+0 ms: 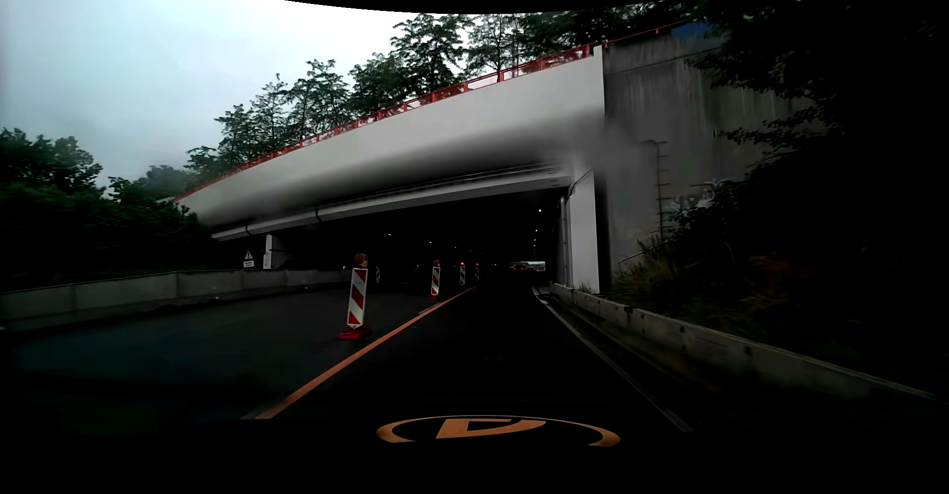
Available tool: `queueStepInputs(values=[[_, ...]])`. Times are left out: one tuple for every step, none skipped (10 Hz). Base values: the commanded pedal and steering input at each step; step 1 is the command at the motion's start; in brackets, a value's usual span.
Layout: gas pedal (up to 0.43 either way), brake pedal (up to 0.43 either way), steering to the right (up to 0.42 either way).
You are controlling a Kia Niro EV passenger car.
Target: Follow the waypoints while adhering to traffic rules and regulations
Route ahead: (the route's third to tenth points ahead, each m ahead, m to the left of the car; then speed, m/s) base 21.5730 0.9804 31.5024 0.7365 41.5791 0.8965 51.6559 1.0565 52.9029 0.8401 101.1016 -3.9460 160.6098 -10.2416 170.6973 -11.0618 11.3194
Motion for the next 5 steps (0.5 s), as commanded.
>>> queueStepInputs(values=[[0.098, 0.000, 0.016], [0.110, 0.000, 0.016], [0.118, 0.000, 0.016], [0.118, 0.000, 0.016], [0.130, 0.000, 0.013]])
